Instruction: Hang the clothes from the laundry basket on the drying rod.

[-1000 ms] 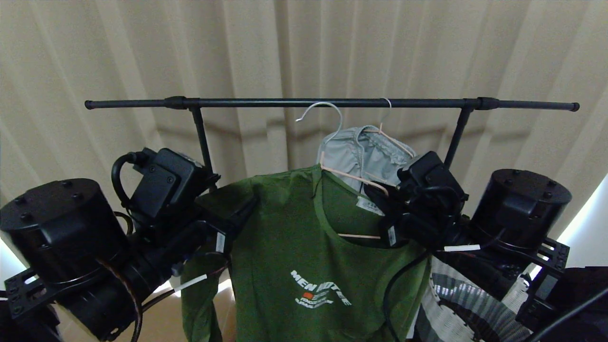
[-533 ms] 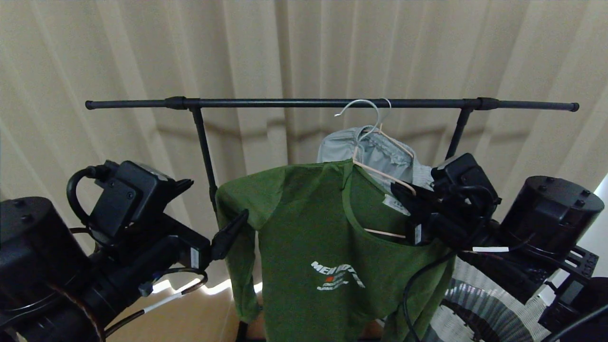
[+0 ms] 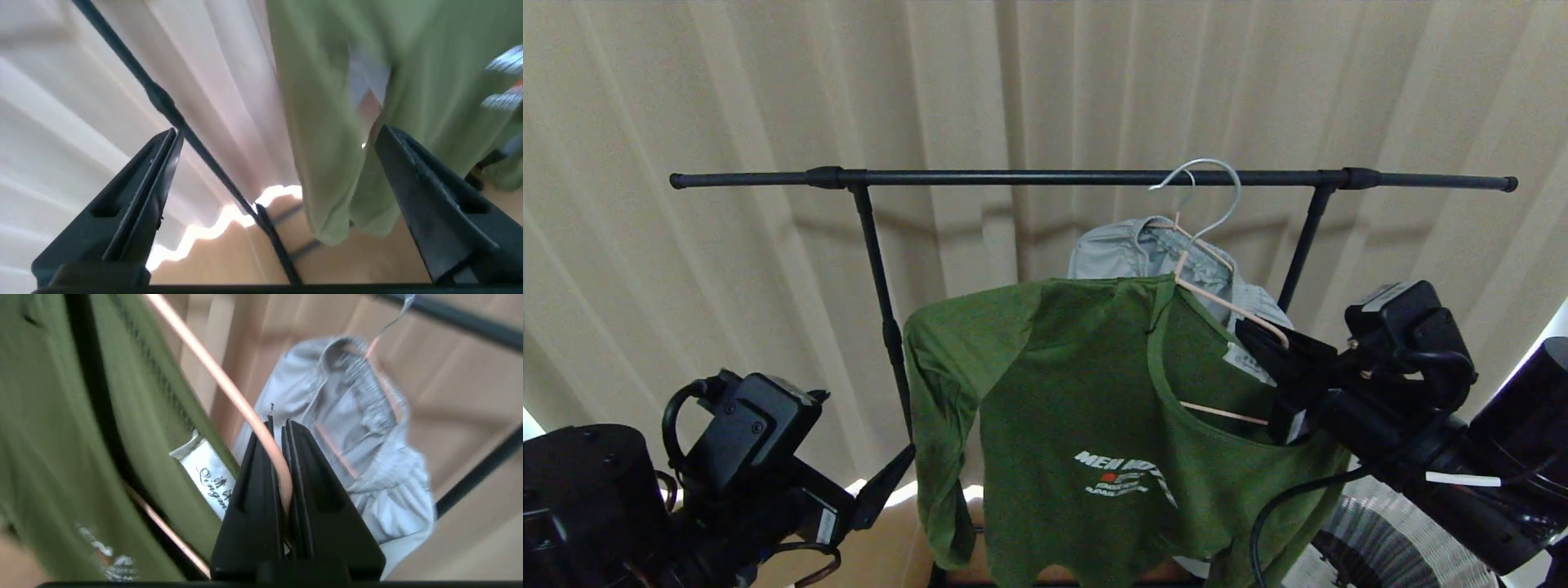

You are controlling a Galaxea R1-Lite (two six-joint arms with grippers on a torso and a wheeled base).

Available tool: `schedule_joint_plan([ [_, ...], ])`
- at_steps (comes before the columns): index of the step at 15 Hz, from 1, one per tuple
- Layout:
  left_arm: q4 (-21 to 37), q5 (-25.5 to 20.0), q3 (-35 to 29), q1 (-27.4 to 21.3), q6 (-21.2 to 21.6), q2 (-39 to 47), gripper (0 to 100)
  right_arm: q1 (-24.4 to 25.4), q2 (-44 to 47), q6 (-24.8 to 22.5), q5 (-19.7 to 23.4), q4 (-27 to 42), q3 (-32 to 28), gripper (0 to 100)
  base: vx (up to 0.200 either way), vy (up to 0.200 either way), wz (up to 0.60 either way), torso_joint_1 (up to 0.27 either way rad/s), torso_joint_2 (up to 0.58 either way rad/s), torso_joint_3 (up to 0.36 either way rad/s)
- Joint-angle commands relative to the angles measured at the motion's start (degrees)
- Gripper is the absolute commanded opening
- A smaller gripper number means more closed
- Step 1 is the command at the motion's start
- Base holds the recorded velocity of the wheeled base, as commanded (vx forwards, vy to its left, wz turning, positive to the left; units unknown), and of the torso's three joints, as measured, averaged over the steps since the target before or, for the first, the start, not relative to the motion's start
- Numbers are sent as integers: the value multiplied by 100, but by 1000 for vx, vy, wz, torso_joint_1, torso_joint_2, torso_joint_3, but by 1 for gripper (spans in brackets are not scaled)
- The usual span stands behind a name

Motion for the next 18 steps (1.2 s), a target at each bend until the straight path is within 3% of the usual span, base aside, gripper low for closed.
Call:
schedule_joint_plan([
  [1, -2, 1, 122, 3, -1, 242, 100, 3, 31, -4, 1, -252, 292, 0, 0, 0, 0, 0, 0, 0],
  [7, -11, -8, -72, -24, -19, 549, 100, 29, 365, -12, 10, -428, 213, 0, 0, 0, 0, 0, 0, 0],
  [10, -2, -25, -195, -24, -10, 663, 100, 29, 585, -12, 10, -1087, 265, 0, 0, 0, 0, 0, 0, 0],
  [13, -11, -25, -423, -6, -10, 866, 100, 29, 541, -21, 10, -1210, 336, 0, 0, 0, 0, 0, 0, 0],
  [14, -11, -17, -564, 3, -10, 962, 0, 29, 514, -21, 18, -1210, 380, 0, 0, 0, 0, 0, 0, 0],
  [18, -11, -8, -643, 11, -1, 1041, 0, 29, 488, -21, 220, -1210, 388, 0, 0, 0, 0, 0, 0, 0],
])
